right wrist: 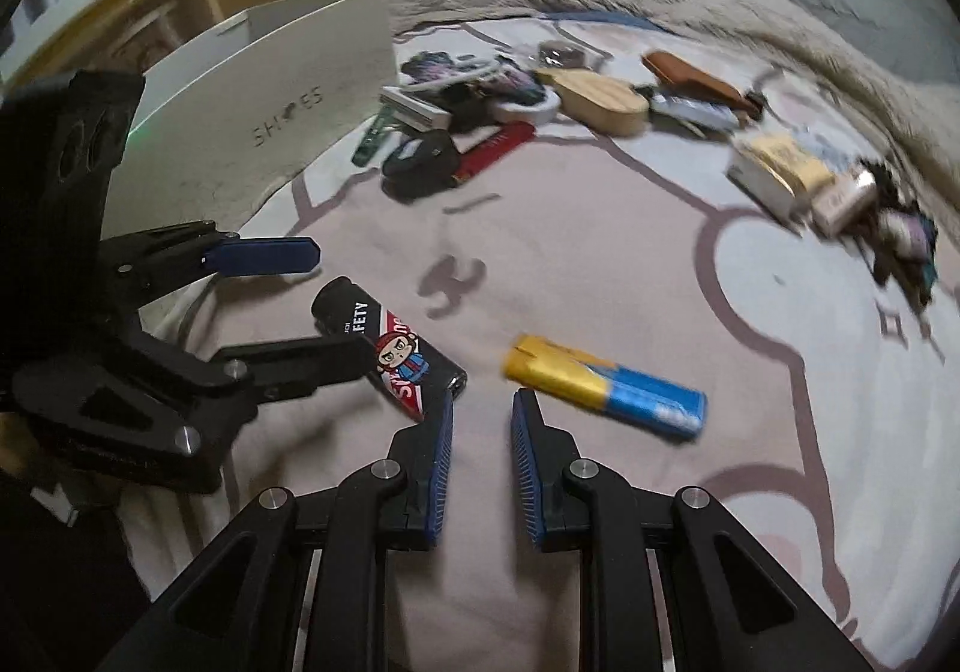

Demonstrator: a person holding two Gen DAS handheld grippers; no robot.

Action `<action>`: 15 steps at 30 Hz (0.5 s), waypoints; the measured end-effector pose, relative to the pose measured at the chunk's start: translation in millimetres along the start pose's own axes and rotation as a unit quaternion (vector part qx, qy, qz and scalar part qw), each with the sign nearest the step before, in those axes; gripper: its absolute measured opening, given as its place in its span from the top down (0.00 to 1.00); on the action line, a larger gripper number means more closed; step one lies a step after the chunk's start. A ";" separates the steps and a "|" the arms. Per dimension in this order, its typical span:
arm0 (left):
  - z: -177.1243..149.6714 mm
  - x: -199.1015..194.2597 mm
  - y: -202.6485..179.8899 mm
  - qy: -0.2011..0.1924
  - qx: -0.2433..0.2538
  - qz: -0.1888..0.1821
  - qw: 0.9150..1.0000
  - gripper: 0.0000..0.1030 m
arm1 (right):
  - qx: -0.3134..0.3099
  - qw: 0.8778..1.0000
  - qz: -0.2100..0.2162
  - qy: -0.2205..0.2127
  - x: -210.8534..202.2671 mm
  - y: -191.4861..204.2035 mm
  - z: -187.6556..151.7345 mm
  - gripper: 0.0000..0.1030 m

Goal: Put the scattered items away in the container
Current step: 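Grasp the black SAFETY lighter with the left gripper while right approaches yellow-blue lighter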

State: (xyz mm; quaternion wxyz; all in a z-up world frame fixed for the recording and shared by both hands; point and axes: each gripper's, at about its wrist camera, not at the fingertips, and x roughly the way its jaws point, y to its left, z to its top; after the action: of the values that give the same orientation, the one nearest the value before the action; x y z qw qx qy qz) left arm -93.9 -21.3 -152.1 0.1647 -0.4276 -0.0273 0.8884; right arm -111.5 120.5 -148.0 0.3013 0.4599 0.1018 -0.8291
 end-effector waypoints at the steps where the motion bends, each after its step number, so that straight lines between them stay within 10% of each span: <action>1: 0.0 -0.9 0.5 -0.002 0.000 0.000 1.000 0.21 | 0.001 1.000 -0.001 -0.001 0.5 1.8 2.1 0.80; 15: -0.4 -3.9 4.3 -0.006 -0.007 -0.003 1.000 0.21 | 0.081 0.996 0.035 0.003 18.1 -18.5 15.5 0.80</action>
State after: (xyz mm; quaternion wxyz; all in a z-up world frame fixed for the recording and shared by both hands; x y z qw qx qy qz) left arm -92.4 -26.6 -150.3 0.1642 -0.4229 -0.0354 0.8905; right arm -140.5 121.0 -156.3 0.2916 0.4885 0.0194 -0.8222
